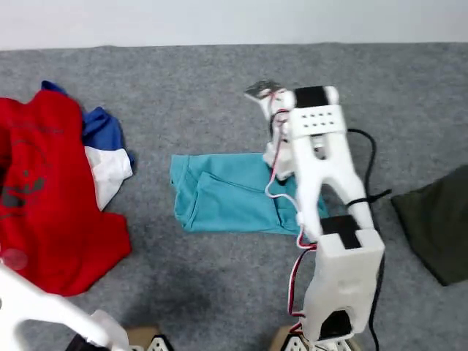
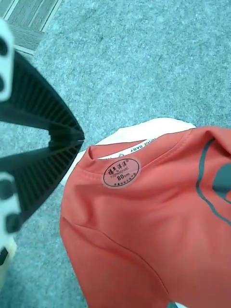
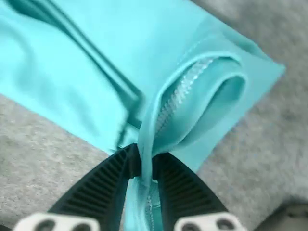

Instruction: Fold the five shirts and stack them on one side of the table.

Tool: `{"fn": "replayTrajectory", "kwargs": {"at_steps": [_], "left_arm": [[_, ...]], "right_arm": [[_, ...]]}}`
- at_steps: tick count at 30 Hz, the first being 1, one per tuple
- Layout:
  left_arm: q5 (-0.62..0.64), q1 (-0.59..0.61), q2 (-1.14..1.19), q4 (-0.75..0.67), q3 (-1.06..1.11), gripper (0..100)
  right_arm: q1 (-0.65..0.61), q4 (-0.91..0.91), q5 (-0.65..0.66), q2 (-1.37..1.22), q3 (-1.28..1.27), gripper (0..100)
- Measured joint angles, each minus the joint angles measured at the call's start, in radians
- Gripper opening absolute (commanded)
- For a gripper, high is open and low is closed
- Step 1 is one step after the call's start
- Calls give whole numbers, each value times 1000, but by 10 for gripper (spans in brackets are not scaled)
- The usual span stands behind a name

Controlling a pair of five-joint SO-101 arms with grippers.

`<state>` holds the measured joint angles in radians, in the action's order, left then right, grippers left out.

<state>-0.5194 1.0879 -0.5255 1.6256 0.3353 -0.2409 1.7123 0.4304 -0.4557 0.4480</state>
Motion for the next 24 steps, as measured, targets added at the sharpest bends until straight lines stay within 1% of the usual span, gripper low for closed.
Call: {"fn": "replayTrajectory", "kwargs": {"at_steps": [5,12,24], "left_arm": [[0,0,0,26,0,2],[0,0,0,29,0,2],[0,0,0,35,0,2]], "right_arm": [[-120,-60,-9,0,0,10],[-213,-129,-26,-43,0,10],[-307,-247,-26,-101,6,10]]}}
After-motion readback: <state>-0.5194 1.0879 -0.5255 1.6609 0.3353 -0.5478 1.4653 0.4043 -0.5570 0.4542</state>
